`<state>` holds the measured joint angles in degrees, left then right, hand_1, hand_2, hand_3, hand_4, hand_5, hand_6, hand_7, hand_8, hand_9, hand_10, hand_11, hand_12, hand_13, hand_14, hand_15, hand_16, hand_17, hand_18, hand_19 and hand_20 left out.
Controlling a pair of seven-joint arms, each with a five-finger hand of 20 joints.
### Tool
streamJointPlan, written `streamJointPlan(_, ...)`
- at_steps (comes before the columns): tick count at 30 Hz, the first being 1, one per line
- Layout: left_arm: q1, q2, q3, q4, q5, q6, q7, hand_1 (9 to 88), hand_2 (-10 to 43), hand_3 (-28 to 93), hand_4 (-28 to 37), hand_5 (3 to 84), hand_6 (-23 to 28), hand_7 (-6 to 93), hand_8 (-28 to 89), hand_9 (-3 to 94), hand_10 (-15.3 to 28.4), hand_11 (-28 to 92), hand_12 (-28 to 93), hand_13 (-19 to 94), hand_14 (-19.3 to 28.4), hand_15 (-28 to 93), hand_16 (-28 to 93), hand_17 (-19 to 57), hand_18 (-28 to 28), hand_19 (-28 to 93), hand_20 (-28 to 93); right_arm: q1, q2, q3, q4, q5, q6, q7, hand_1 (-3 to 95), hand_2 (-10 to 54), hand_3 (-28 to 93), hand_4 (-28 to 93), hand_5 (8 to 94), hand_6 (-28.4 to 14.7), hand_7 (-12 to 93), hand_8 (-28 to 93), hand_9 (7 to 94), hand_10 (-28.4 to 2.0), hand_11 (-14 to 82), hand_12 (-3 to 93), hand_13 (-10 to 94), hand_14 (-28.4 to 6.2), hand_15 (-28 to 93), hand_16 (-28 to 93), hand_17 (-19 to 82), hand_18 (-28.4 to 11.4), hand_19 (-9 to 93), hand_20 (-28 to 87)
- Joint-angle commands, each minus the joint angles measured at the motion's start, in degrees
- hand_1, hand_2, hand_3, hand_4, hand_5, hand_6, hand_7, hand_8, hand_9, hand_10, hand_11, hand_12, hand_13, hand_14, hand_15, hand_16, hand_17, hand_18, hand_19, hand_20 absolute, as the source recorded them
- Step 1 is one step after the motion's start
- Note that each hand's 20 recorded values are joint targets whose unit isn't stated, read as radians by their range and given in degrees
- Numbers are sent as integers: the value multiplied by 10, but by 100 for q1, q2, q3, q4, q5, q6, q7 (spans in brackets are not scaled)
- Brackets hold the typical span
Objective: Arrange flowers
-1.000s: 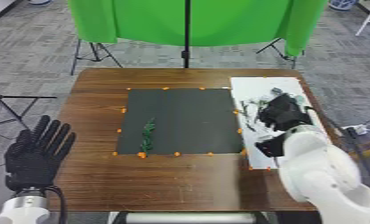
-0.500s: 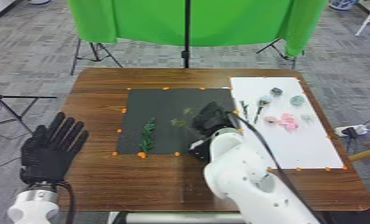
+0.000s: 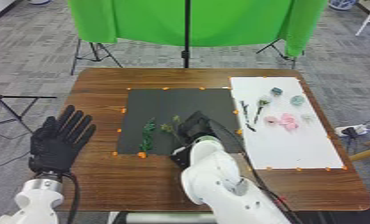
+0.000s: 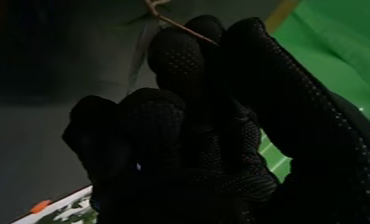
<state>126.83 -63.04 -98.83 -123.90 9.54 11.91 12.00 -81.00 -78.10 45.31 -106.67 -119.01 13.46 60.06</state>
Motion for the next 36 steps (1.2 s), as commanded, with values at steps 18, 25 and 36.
streamJointPlan(18,-52,60,79,112,-360,-81,40,276,197,751,-283,445,78,91,-72,355,135,144,122,284,137,256,-29,-38,139,279,160,-211,-36,-257,71,-280,233,-123,480,-95,723,-155,695,-76,346,129,726,-191,365,344,674,-172,759,297,454,-259,932,517)
streamJointPlan(25,18,6,29,90,-347,-68,90,276,197,751,-283,446,78,91,-72,357,136,144,122,284,138,259,-28,-37,139,279,160,-209,85,-253,-15,-251,-76,-288,442,-95,755,-157,731,-92,177,43,730,-205,377,275,672,-179,752,293,445,-264,932,502)
streamJointPlan(36,117,-98,-39,49,-657,-129,239,276,198,751,-283,449,79,93,-72,361,138,148,124,289,136,266,-27,-38,140,282,162,-195,301,-214,-231,-507,-337,-540,410,-70,770,-145,710,-114,92,-99,757,-211,315,236,675,-183,740,288,438,-272,932,474)
